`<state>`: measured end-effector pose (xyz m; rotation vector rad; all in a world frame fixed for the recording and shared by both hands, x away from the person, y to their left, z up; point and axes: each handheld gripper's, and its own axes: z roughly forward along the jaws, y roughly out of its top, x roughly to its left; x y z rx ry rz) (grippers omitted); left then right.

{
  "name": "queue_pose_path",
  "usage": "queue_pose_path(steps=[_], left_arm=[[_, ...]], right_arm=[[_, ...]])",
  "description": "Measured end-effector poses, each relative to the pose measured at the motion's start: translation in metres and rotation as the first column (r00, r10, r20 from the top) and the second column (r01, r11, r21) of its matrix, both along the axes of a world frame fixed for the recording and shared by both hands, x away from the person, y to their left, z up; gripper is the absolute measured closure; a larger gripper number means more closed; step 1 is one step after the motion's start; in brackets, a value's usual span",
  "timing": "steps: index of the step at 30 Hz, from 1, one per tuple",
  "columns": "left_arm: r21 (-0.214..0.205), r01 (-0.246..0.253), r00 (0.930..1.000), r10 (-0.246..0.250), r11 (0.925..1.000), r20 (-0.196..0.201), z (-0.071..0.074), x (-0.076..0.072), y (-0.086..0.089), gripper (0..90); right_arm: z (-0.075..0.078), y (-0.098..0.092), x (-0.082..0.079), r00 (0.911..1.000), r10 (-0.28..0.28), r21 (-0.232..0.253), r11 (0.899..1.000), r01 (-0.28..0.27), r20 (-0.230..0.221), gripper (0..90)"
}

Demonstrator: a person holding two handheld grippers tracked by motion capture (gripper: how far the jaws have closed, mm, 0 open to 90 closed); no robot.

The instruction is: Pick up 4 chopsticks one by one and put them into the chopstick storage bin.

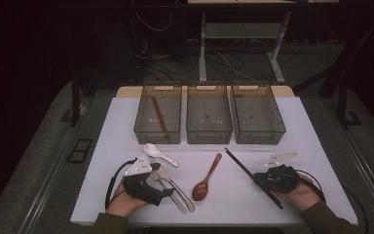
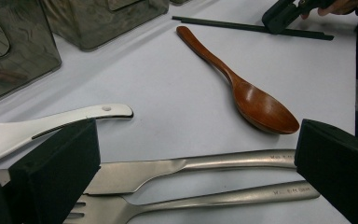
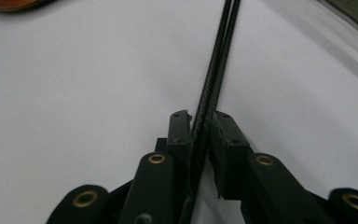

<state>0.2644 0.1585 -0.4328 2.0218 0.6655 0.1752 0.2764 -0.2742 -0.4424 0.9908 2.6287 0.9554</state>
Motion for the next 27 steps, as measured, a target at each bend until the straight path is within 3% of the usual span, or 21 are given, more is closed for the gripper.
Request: queue_pose_path(steps=[10, 13, 15, 22, 27], left_arm=[[-0.001, 0.0, 1.0, 0.0, 1.0, 0.001, 0.0, 0.0, 0.0, 0.0], [-0.002, 0.0, 1.0, 0.0, 1.0, 0.001, 0.0, 0.0, 0.0, 0.0], [-0.001, 0.0, 1.0, 0.0, 1.0, 0.001, 0.0, 0.0, 0.0, 0.0], [-0.004, -0.003, 1.0, 0.003, 1.0, 0.002, 0.0, 0.0, 0.001, 0.0], [-0.002, -0.002, 1.0, 0.002, 1.0, 0.002, 0.001, 0.0, 0.0, 0.0]], right_arm=[[0.001, 0.001, -0.002, 0.9997, 0.024, -0.006, 1.0, -0.024, 0.004, 75.0], [0.006, -0.006, -0.002, 0.9999, 0.011, 0.049, 0.999, -0.011, -0.006, 70.2], [0.01, -0.011, -0.003, 1.0, -0.003, 0.068, 0.998, 0.003, -0.001, 72.6], [0.012, -0.023, -0.016, 0.9997, -0.01, 0.05, 0.999, 0.011, -0.021, 89.4], [0.009, -0.027, -0.023, 0.9994, -0.009, 0.049, 0.999, 0.011, -0.034, 89.6]])
